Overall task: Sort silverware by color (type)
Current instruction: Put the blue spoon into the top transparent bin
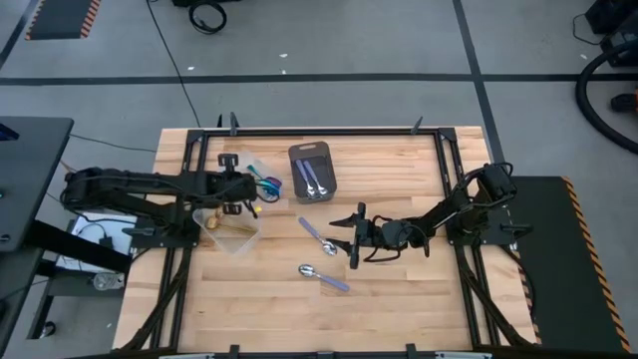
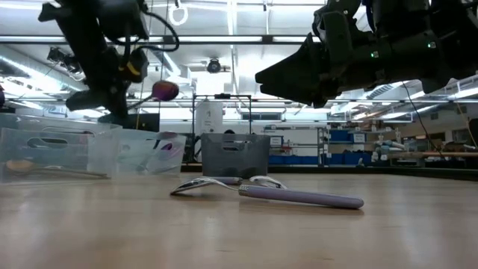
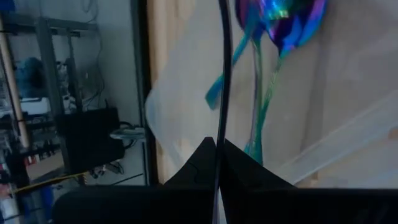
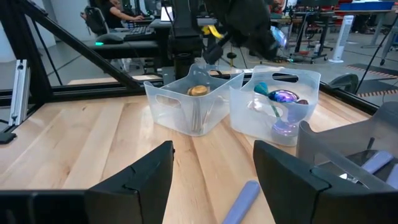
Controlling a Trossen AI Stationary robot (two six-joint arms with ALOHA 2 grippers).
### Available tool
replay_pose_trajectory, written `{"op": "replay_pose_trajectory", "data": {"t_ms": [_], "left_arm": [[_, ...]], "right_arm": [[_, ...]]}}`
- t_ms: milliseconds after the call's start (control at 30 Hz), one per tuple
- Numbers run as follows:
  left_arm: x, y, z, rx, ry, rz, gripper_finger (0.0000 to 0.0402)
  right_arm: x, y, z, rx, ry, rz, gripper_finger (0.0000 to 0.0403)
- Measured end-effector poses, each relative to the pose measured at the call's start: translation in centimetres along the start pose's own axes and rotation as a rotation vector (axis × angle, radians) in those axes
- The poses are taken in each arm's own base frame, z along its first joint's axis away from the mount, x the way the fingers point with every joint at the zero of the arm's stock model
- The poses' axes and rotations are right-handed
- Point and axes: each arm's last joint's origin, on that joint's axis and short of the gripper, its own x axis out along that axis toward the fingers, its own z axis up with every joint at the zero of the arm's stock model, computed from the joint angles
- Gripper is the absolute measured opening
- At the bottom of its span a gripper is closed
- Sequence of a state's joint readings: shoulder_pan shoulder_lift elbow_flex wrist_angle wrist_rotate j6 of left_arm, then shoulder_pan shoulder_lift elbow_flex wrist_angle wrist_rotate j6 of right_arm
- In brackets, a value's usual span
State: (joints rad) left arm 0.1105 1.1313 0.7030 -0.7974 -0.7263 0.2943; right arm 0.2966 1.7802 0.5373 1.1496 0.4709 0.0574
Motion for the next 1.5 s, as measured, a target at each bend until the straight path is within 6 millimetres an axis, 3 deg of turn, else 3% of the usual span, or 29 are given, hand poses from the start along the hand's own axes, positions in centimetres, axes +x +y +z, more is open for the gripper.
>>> {"op": "replay_pose_trajectory", "data": {"t_ms": [367,700,1133,1500], "left_arm": [[2.5,0.7,-0.8,0.103,0.004,-0.063,0.0012],[3.4,1.5,-1.7,0.05,0.039,-0.155,0.0017],[3.3,1.3,-1.5,0.006,0.016,-0.191,0.0136],[3.9,2.5,0.2,-0.023,-0.248,-0.258,0.0144]], "right_arm": [[0.0,0.0,0.0,0.003,0.0,0.001,0.023],[0.0,0.0,0.0,0.002,0.001,0.001,0.023],[0.0,0.0,0.0,0.003,0.0,0.001,0.023],[0.0,0.0,0.0,0.004,0.0,0.004,0.023]]}}
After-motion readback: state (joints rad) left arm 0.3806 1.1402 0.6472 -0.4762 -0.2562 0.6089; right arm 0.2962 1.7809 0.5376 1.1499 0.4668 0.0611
